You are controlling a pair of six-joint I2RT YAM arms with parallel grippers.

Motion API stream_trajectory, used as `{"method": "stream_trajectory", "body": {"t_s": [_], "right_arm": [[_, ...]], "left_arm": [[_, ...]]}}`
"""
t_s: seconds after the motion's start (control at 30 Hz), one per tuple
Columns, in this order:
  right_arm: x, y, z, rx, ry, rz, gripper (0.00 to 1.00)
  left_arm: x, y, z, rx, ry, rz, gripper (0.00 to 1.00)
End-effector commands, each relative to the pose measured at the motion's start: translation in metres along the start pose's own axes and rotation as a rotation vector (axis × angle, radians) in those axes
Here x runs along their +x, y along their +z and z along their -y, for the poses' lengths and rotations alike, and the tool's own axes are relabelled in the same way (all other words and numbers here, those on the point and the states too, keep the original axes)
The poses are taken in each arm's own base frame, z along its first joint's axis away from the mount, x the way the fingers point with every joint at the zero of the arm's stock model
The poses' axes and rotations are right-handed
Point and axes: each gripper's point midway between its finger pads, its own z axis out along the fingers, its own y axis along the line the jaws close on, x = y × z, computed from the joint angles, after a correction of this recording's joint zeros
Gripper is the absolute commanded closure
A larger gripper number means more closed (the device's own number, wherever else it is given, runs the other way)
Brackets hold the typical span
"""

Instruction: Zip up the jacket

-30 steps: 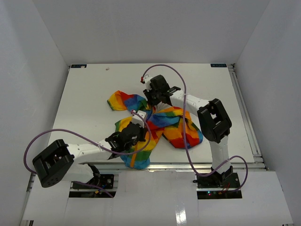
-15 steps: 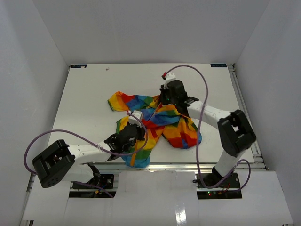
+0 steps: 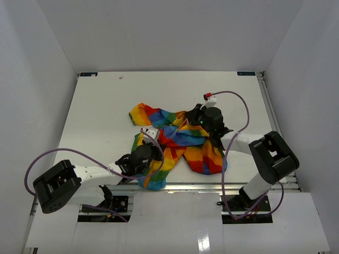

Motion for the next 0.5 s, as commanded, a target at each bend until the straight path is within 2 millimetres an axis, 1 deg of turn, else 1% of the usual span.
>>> {"method": "stream_trajectory", "body": {"t_s": [0.0, 0.07, 0.13, 0.17, 0.2, 0.23, 0.27, 0.37, 0.4, 0.43, 0.47], "right_arm": [[-0.132, 0.02, -0.024, -0.048, -0.044, 0.346, 0.92], [-0.158, 0.019, -0.021, -0.031, -0.051, 0.391, 0.92], [-0.174, 0.008, -0.01, -0.001, -0.005, 0.435, 0.92], [-0.183, 0.0, 0.002, 0.02, 0.016, 0.465, 0.92], [-0.19, -0.012, 0.006, 0.025, 0.033, 0.495, 0.92], [-0.179, -0.018, 0.016, 0.047, 0.046, 0.495, 0.92], [-0.183, -0.029, 0.019, 0.068, 0.053, 0.525, 0.92], [-0.131, -0.051, 0.052, 0.153, 0.166, 0.488, 0.92], [-0.116, -0.06, 0.058, 0.165, 0.204, 0.483, 0.92], [-0.108, -0.065, 0.058, 0.156, 0.228, 0.486, 0.92], [-0.091, -0.069, 0.061, 0.155, 0.243, 0.471, 0.92]], "left_arm": [[-0.024, 0.009, 0.001, -0.038, 0.066, 0.027, 1.0], [-0.045, 0.021, 0.003, -0.043, 0.068, 0.049, 1.0], [-0.058, 0.033, 0.005, -0.043, 0.083, 0.054, 1.0], [-0.06, 0.036, 0.006, -0.042, 0.091, 0.055, 1.0], [-0.06, 0.039, 0.008, -0.04, 0.101, 0.046, 1.0], [-0.056, 0.042, 0.011, -0.026, 0.108, 0.031, 1.0], [-0.053, 0.042, 0.014, -0.014, 0.102, 0.022, 1.0], [-0.023, 0.032, 0.008, -0.005, 0.085, -0.022, 1.0], [-0.015, 0.027, 0.007, -0.002, 0.072, -0.031, 1.0], [-0.009, 0.024, 0.009, 0.007, 0.054, -0.038, 1.0], [0.0, 0.019, 0.006, 0.006, 0.05, -0.054, 1.0]]}}
